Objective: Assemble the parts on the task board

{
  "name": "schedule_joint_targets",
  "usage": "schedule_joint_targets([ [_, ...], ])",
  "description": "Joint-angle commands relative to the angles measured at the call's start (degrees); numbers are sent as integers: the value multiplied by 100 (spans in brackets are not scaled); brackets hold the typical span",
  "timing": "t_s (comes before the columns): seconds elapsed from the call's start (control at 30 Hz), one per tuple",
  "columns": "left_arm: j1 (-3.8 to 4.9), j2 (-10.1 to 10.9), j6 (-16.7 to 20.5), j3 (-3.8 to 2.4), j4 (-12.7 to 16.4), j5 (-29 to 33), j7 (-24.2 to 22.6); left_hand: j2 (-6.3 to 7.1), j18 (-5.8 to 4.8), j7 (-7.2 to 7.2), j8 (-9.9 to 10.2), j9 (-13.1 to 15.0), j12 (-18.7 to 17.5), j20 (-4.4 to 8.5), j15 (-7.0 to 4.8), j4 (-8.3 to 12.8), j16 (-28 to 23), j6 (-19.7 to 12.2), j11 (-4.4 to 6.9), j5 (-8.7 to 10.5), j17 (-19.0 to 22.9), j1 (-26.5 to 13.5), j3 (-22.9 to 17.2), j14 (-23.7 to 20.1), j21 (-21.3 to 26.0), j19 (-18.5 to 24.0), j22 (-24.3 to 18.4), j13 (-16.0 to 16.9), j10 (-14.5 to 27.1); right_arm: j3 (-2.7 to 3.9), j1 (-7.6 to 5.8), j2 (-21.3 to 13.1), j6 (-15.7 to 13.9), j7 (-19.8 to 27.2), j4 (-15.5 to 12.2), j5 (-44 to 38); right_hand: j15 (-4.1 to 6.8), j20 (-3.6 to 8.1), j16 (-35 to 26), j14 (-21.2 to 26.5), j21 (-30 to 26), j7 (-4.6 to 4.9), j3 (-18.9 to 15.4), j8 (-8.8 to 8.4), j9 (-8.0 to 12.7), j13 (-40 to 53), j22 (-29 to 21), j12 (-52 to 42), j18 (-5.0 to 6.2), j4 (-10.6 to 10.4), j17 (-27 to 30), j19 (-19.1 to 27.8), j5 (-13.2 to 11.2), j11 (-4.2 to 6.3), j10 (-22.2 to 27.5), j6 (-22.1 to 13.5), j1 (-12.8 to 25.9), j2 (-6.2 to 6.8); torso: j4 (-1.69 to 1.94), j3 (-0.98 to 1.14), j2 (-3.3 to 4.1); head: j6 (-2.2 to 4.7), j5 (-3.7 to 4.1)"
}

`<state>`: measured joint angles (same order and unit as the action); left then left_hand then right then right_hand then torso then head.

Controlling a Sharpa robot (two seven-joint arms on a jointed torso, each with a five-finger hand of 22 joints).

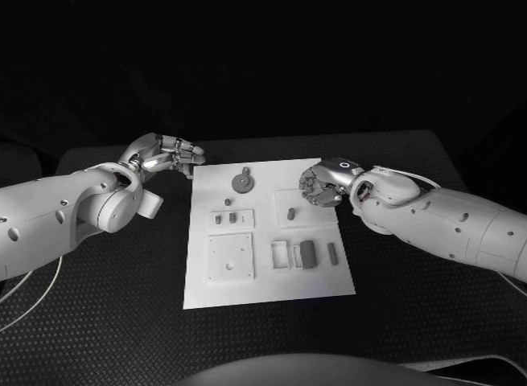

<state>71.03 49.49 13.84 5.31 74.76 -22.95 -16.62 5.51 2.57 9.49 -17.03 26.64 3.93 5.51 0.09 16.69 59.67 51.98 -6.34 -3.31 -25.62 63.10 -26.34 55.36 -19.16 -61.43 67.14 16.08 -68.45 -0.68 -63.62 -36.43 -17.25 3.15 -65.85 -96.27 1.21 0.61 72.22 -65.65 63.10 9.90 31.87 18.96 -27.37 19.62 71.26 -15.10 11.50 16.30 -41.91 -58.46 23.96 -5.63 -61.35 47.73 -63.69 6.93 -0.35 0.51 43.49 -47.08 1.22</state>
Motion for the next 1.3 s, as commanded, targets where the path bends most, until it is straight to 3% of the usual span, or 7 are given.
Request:
schedule_joint_targets([
  [0.03,6,-17,-95,-4,6,51,-33,-26,108,-4,4,-7,0,1,7,-3,-20,-40,14,33,-6,-52,38,-1,21,-42,-6,-4,38,-21,26,32,69,-37,44,-125,-32,-24,-7,10,-30,45,31,18,-9,-21,10,37,350,-9,4,18,20,10,-64,26,-32,-19,1,3,0,-8,-6],
  [1.3,7,-23,-159,-4,10,51,44,-35,118,24,29,-26,-1,-8,18,-3,-36,-107,-1,37,-20,-75,121,13,59,-67,-21,-11,101,-139,29,120,160,-83,53,-396,125,6,4,-101,-19,-106,38,168,-60,187,57,105,350,14,34,-52,24,176,-631,391,-113,-244,-9,4,0,-58,-29],
])
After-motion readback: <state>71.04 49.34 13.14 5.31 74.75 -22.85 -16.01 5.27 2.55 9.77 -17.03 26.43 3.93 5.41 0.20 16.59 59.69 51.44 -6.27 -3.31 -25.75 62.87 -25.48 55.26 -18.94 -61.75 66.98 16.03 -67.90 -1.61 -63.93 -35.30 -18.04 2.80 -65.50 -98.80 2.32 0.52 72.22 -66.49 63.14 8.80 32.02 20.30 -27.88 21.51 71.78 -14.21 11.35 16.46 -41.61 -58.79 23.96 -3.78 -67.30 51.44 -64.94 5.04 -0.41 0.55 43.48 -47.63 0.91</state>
